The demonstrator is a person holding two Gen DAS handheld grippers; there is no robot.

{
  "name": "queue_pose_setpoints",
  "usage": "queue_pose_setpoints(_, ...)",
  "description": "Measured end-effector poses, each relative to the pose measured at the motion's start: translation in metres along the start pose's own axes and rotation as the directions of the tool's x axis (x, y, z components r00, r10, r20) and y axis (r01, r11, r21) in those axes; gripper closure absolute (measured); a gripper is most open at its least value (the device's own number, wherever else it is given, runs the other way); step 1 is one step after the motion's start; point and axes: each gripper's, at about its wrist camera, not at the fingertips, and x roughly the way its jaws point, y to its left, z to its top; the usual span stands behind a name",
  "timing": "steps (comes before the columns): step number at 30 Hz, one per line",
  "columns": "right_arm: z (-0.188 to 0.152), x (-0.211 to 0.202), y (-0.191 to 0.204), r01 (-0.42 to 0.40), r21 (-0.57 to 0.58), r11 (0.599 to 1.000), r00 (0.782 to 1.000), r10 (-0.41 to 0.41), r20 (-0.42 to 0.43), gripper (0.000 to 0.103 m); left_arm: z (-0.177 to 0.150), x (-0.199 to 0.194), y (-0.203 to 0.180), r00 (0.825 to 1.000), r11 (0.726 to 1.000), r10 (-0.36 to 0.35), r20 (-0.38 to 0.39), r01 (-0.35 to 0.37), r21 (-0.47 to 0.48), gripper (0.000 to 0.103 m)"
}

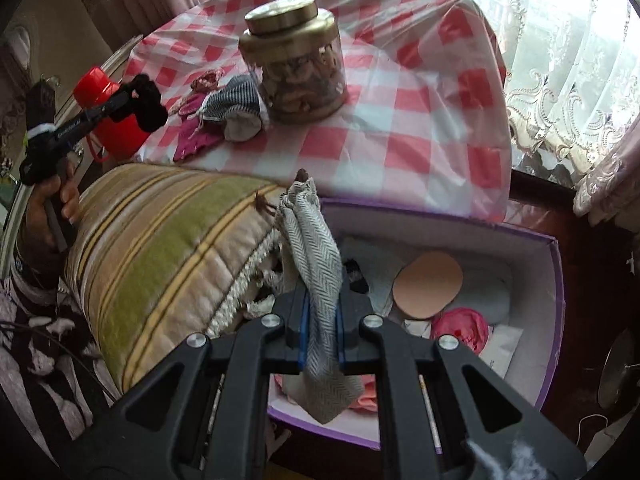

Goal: Organize soft objects
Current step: 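Carry grey pouch into box and release with right tool while left tool carries black hair tie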

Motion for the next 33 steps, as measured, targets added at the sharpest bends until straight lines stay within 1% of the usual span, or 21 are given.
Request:
queue_pose_setpoints(2, -0.013, 0.007, -0.006, -0.026, -0.019, 0.999, 0.999, 0.025, -0.037, 0.090, -0.002, 0.001, -0.012, 1.000, 1.000, -0.011, -0.012, 0.011, 0.024, 0.088)
queue_pose_setpoints(5, -0.033, 0.025, -0.015, -0.073, -0.062, 0.995, 0.990, 0.065, -0.128, 0.090, -0.004, 0.003, -0.025, 0.999, 0.999, -0.017, -0.028, 0.018, 0.049, 0.088)
queue_pose_setpoints(8, -0.048, 0.046, -0.024, -0.112, -0.104, 0.988, 0.971, 0.087, -0.221, 0.090, -0.006, 0.007, -0.036, 0.999, 0.997, -0.018, -0.042, 0.021, 0.071, 0.088)
queue_pose_setpoints(10, -0.052, 0.066, -0.024, -0.140, -0.161, 0.977, 0.952, 0.088, -0.294, 0.090, -0.007, 0.010, -0.045, 0.998, 0.996, -0.021, -0.054, 0.026, 0.089, 0.088)
queue_pose_setpoints(12, -0.050, 0.088, -0.023, -0.151, -0.211, 0.966, 0.933, 0.069, -0.353, 0.090, -0.009, 0.012, -0.055, 0.997, 0.994, -0.026, -0.066, 0.033, 0.109, 0.088)
queue_pose_setpoints(15, -0.042, 0.120, -0.026, -0.122, -0.272, 0.955, 0.913, 0.000, -0.408, 0.090, -0.013, 0.016, -0.069, 0.996, 0.989, -0.035, -0.086, 0.047, 0.140, 0.088)
queue_pose_setpoints(17, -0.037, 0.138, -0.030, -0.104, -0.300, 0.948, 0.903, -0.036, -0.428, 0.089, -0.015, 0.019, -0.074, 0.995, 0.987, -0.036, -0.098, 0.051, 0.153, 0.088)
queue_pose_setpoints(18, -0.035, 0.148, -0.032, -0.096, -0.311, 0.946, 0.898, -0.052, -0.437, 0.087, -0.016, 0.021, -0.077, 0.994, 0.986, -0.037, -0.103, 0.052, 0.156, 0.088)
queue_pose_setpoints(20, -0.030, 0.162, -0.037, -0.066, -0.323, 0.944, 0.897, -0.086, -0.434, 0.076, -0.019, 0.025, -0.081, 0.993, 0.985, -0.038, -0.116, 0.056, 0.163, 0.088)
queue_pose_setpoints(21, -0.028, 0.168, -0.039, -0.047, -0.322, 0.946, 0.897, -0.102, -0.430, 0.063, -0.020, 0.027, -0.083, 0.992, 0.984, -0.038, -0.121, 0.058, 0.167, 0.088)
queue_pose_setpoints(22, -0.026, 0.174, -0.042, -0.026, -0.317, 0.948, 0.898, -0.117, -0.424, 0.047, -0.021, 0.028, -0.085, 0.991, 0.983, -0.041, -0.128, 0.063, 0.172, 0.088)
queue_pose_setpoints(23, -0.024, 0.176, -0.044, -0.001, -0.312, 0.950, 0.903, -0.133, -0.409, 0.039, -0.021, 0.030, -0.087, 0.990, 0.982, -0.043, -0.133, 0.067, 0.176, 0.088)
queue_pose_setpoints(24, -0.023, 0.176, -0.047, 0.024, -0.300, 0.954, 0.911, -0.145, -0.387, 0.027, -0.022, 0.031, -0.088, 0.989, 0.981, -0.046, -0.138, 0.071, 0.179, 0.088)
queue_pose_setpoints(25, -0.023, 0.173, -0.050, 0.037, -0.281, 0.959, 0.919, -0.144, -0.368, 0.025, -0.022, 0.033, -0.089, 0.989, 0.981, -0.048, -0.141, 0.074, 0.180, 0.088)
queue_pose_setpoints(27, -0.024, 0.163, -0.058, 0.063, -0.229, 0.971, 0.938, -0.136, -0.319, 0.025, -0.023, 0.036, -0.092, 0.987, 0.979, -0.055, -0.151, 0.083, 0.184, 0.088)
queue_pose_setpoints(29, -0.029, 0.150, -0.068, 0.104, -0.154, 0.983, 0.946, -0.146, -0.289, 0.025, -0.024, 0.038, -0.096, 0.986, 0.978, -0.062, -0.156, 0.091, 0.186, 0.088)
queue_pose_setpoints(31, -0.036, 0.138, -0.084, 0.147, -0.046, 0.988, 0.950, -0.153, -0.272, 0.025, -0.024, 0.039, -0.102, 0.984, 0.975, -0.078, -0.161, 0.109, 0.192, 0.088)
queue_pose_setpoints(32, -0.042, 0.132, -0.091, 0.170, 0.012, 0.985, 0.948, -0.160, -0.274, 0.025, -0.024, 0.039, -0.105, 0.983, 0.973, -0.087, -0.162, 0.119, 0.197, 0.088)
queue_pose_setpoints(33, -0.054, 0.125, -0.099, 0.200, 0.101, 0.975, 0.944, -0.164, -0.287, 0.025, -0.024, 0.039, -0.108, 0.982, 0.971, -0.097, -0.164, 0.130, 0.200, 0.088)
